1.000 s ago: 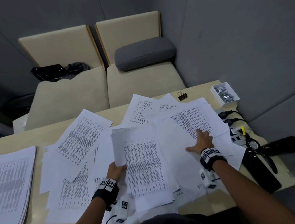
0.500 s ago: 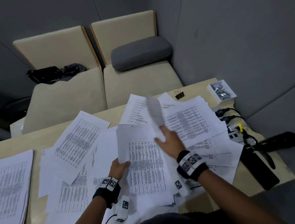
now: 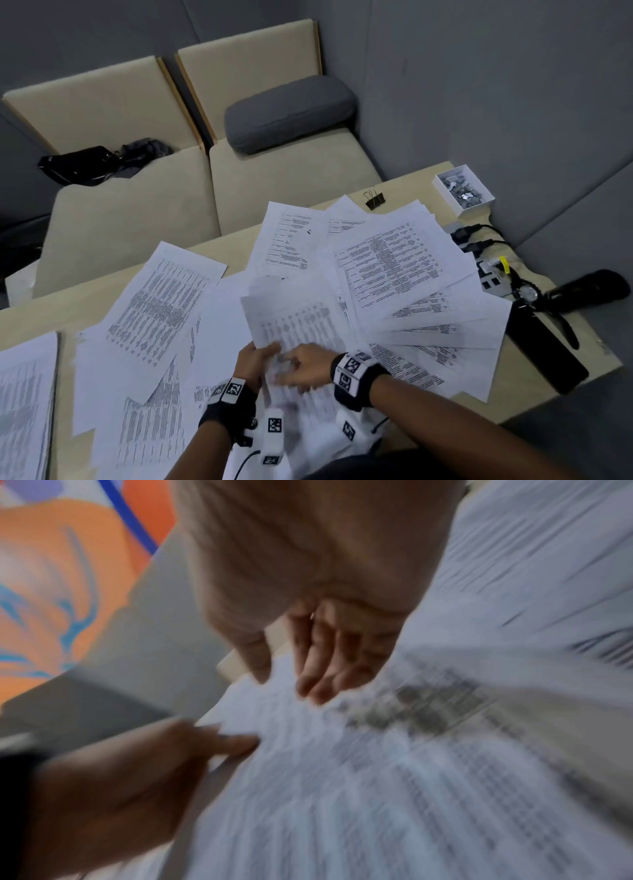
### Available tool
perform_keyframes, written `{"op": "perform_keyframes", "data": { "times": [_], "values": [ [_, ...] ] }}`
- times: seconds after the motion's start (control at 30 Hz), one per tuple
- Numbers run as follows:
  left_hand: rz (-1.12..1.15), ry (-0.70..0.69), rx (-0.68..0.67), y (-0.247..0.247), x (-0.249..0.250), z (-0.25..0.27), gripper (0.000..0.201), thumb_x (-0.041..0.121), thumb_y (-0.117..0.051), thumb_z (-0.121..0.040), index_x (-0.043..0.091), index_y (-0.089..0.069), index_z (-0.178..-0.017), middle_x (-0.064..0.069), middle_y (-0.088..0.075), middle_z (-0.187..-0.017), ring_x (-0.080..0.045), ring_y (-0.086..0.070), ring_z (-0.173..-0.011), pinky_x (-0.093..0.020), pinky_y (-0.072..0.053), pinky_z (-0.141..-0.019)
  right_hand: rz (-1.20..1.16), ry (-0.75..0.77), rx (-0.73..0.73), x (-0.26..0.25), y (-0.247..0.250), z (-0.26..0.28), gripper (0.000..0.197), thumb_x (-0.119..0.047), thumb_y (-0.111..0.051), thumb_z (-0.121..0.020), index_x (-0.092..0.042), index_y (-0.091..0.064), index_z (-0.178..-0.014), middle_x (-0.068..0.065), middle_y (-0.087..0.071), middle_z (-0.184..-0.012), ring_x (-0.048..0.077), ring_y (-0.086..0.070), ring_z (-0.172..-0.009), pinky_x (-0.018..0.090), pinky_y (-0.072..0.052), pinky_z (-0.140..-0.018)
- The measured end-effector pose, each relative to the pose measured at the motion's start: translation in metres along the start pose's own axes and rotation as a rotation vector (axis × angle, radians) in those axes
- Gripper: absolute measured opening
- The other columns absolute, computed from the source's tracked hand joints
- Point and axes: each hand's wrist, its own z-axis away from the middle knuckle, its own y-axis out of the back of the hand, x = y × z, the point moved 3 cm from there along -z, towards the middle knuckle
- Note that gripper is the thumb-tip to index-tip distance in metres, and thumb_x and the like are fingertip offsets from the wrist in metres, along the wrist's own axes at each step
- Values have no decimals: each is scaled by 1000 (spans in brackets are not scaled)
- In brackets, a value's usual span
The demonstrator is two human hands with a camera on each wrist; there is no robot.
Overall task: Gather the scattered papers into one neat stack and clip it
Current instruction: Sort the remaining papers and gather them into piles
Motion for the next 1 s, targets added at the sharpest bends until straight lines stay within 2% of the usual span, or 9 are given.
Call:
{"op": "perform_keyframes", "data": {
  "times": [0.1,0.2,0.3,0.43,0.57,0.63,0.8,0.9,1.0],
  "values": [
    [-215,-93,80,4,9,-1,29,-8,-67,-80,-5,-66,-109,-23,-71,-97,-25,-63,-70,-27,-50,-61,-93,-82,469,28,54,7,52,-36,-64,-89,-18,-51,-135,5,-63,-123,18,-64,-103,33,-52,-95],
    [-162,-221,20,3,34,9,32,-9,-71,-76,-3,-67,-107,-9,-74,-84,-21,-68,-68,-25,-52,-58,-246,-212,807,56,109,29,82,-46,-78,-73,-20,-39,-141,6,-45,-138,24,-49,-125,41,-46,-103],
    [-39,-364,-62,1,66,26,25,-12,-70,-76,-7,-67,-100,-4,-76,-76,-18,-67,-64,-22,-53,-55,-529,-104,666,55,134,47,113,-66,-86,-45,-23,-43,-140,5,-52,-141,23,-52,-127,52,-42,-107],
    [105,-519,-104,-2,116,54,21,-12,-68,-76,-12,-65,-97,-6,-74,-76,-18,-69,-65,-28,-57,-57,-565,168,552,-6,146,84,57,-32,-91,-60,-25,-60,-106,1,-70,-111,16,-65,-108,47,-43,-107],
    [206,-666,-125,3,153,69,40,-9,-69,-74,2,-59,-112,1,-75,-96,-18,-70,-91,-30,-58,-80,-597,290,773,-47,158,112,60,-32,-89,-64,-13,-47,-102,-13,-62,-94,3,-60,-94,26,-49,-91],
    [195,-678,-73,7,153,67,42,-8,-67,-77,0,-56,-118,1,-73,-101,-13,-69,-96,-23,-56,-81,-597,349,793,-52,154,114,40,-24,-88,-68,-11,-54,-84,-14,-70,-69,-9,-64,-72,14,-54,-74],
    [25,-530,-9,1,102,50,38,0,-70,-81,21,-61,-111,9,-73,-103,-4,-68,-94,-21,-53,-76,-601,258,754,-18,127,83,19,-6,-85,-69,-9,-69,-80,21,-72,-88,39,-70,-86,59,-56,-78],
    [-31,-458,49,1,82,47,38,4,-73,-81,15,-63,-115,4,-70,-109,-1,-66,-92,-32,-51,-89,-603,230,730,0,115,73,22,4,-82,-69,-17,-74,-72,1,-73,-68,21,-68,-66,43,-55,-70],
    [7,-496,87,3,91,53,43,4,-74,-80,8,-61,-121,-1,-69,-113,-3,-66,-96,-19,-53,-85,-587,256,717,-2,114,74,30,3,-83,-69,-25,-71,-64,-9,-66,-61,9,-59,-58,36,-50,-63]
  ]
}}
